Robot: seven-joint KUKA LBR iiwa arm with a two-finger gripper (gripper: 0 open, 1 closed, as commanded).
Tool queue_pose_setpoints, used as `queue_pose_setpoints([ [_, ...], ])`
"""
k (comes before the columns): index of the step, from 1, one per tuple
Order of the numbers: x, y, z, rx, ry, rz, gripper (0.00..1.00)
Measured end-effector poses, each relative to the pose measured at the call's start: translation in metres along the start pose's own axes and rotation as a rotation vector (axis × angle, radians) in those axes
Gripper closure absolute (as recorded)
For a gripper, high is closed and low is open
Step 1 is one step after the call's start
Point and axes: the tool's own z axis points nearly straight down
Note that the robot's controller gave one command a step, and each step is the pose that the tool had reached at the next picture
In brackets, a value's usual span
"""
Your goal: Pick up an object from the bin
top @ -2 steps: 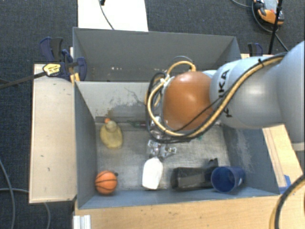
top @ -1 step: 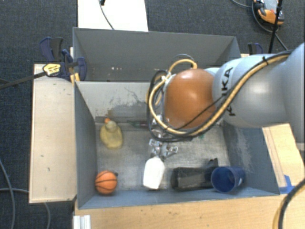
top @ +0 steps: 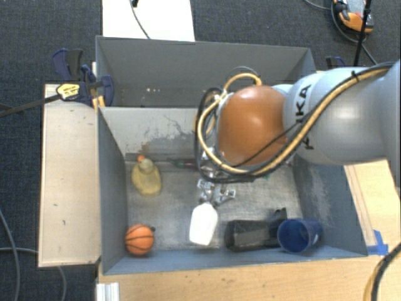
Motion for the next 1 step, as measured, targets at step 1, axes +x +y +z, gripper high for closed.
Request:
queue_pose_setpoints([
  [1,-0.0003,-0.0004,-0.0109,0.001,-0.001,0.001,1.0],
])
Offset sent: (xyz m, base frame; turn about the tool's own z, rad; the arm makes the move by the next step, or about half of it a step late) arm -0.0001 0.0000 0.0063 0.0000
